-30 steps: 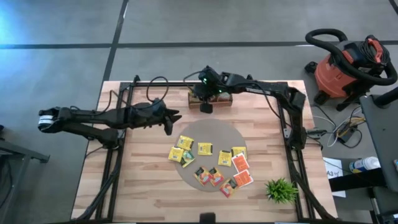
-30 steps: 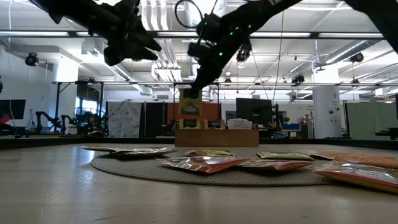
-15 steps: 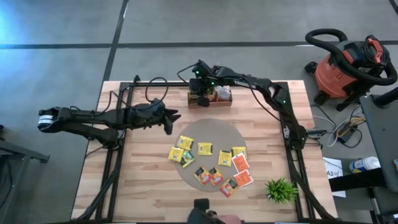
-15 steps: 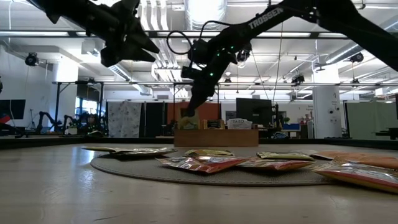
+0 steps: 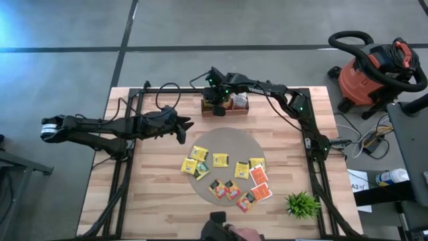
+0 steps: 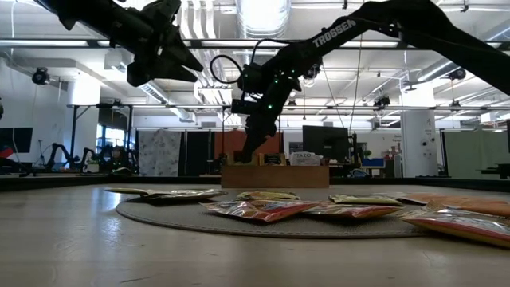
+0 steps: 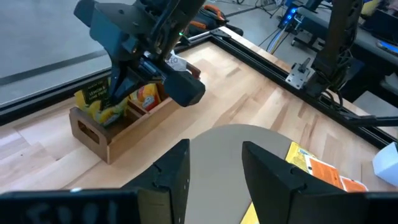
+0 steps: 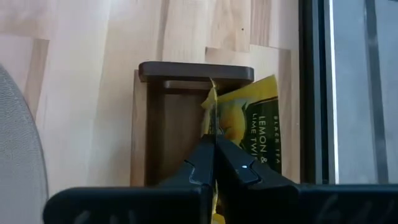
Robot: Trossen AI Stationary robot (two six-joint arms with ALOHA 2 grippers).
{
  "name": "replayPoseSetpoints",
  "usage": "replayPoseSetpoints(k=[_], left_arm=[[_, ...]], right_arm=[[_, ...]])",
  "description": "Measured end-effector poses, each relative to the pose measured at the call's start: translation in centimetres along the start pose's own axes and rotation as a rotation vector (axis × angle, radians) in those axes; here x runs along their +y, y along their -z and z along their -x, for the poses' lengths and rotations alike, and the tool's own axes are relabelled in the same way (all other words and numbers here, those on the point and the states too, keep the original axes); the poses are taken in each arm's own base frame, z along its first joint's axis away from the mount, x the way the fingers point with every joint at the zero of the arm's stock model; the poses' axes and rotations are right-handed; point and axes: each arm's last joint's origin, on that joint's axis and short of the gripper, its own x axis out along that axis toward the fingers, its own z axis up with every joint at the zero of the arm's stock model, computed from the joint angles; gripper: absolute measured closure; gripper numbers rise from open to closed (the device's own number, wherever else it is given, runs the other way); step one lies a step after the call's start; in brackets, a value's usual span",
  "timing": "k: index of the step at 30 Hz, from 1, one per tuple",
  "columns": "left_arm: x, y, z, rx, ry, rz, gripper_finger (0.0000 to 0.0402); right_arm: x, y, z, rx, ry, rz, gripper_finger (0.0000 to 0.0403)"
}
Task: Pick & Place Tea
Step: Put the yellow tea bag into the left compartment of the wooden organizer, then put the orange tea bag into the middle compartment of the wooden organizer
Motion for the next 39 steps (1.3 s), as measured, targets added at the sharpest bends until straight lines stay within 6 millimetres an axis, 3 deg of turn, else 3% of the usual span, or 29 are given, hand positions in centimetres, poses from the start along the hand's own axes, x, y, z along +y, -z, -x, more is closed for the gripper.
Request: replayPoseSetpoints(k=[6, 16, 21, 27, 34, 39], left_arm=[[0.0, 0.0, 0.0, 0.000, 0.000, 0.003, 0.0262], [0.1, 0.2, 0.0, 0.019, -0.009, 0.003, 0.0262], [0.1, 0.5, 0.1, 0.047, -0.015, 0.019, 0.0262], [-0.1, 1.7, 0.4, 0.145, -0.024, 0.009, 0.0262], [-0.7, 5.0, 0.8, 0.341, 0.040, 0.015, 0.0262], [-1.2, 7.4, 1.3, 0.424, 0.070, 0.017, 0.0262]], right_arm=[[-0.4, -0.1, 0.1, -0.010, 0.040, -0.024, 0.0386], [-0.7, -0.5, 0.9, 0.007, 0.090, -0.035, 0.0332], [-0.9, -1.4, 2.3, 0.006, 0.089, -0.091, 0.0312], [-1.0, -2.8, 5.6, -0.001, 0.033, -0.165, 0.0303], [1.3, -3.2, 9.1, 0.001, -0.248, -0.305, 0.0318], [5.6, -3.8, 10.5, 0.052, -0.306, -0.292, 0.0331]])
